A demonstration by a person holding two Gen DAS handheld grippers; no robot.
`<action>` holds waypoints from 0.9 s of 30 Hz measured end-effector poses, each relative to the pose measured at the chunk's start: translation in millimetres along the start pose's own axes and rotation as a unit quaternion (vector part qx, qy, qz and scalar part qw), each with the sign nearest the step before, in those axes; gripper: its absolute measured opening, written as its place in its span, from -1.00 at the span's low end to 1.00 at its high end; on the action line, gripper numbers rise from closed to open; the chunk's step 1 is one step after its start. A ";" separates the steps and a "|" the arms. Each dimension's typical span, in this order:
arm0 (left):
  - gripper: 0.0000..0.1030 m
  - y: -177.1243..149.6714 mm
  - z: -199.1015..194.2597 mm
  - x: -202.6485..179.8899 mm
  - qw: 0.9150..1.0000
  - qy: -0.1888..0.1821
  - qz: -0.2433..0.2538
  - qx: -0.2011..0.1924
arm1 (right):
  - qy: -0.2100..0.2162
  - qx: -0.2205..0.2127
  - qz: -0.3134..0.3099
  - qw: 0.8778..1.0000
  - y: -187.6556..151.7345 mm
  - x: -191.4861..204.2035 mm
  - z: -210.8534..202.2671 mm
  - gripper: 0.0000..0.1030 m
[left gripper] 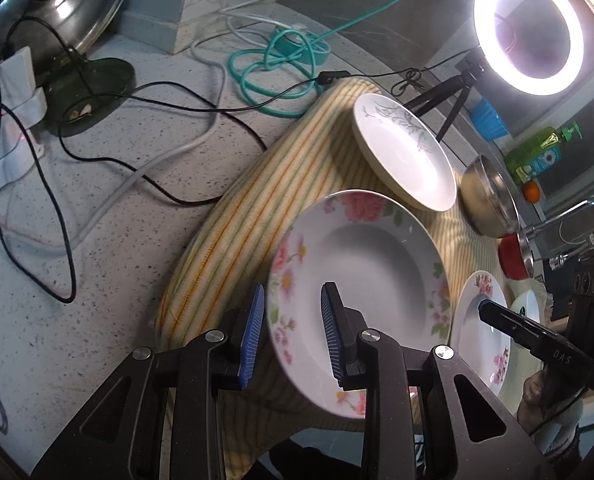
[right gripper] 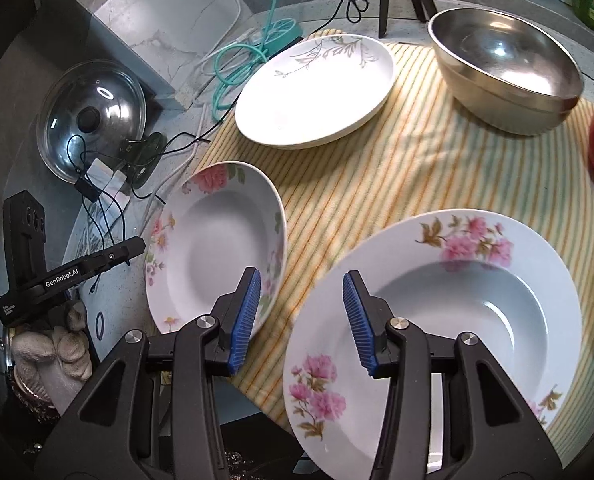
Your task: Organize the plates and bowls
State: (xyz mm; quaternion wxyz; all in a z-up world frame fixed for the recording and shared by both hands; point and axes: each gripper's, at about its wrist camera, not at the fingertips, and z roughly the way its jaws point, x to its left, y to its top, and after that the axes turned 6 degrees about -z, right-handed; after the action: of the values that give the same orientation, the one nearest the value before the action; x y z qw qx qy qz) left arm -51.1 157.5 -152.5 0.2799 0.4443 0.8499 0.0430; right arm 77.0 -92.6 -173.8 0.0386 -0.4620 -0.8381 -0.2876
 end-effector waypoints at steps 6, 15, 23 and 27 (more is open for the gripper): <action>-0.49 2.0 10.0 9.1 1.000 -0.011 -0.015 0.017 | 0.009 0.014 0.008 1.000 6.5 -2.3 15.7 -0.28; -0.52 2.3 21.6 12.6 0.999 -0.018 -0.019 0.036 | 0.012 0.023 0.001 1.000 12.7 3.7 30.5 -0.46; -0.61 4.6 23.7 12.6 0.999 -0.022 -0.015 0.040 | 0.020 0.037 -0.008 0.999 15.9 10.8 42.9 -0.68; -0.61 5.3 24.3 11.8 0.999 -0.027 -0.012 0.042 | 0.021 0.039 -0.007 0.999 16.4 11.7 45.7 -0.72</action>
State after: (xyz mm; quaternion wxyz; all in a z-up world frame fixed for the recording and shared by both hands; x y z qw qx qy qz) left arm -40.1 165.7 -176.3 0.2844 0.4461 0.8486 -0.0082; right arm 92.6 -53.4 -200.6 0.0718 -0.4479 -0.8510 -0.2647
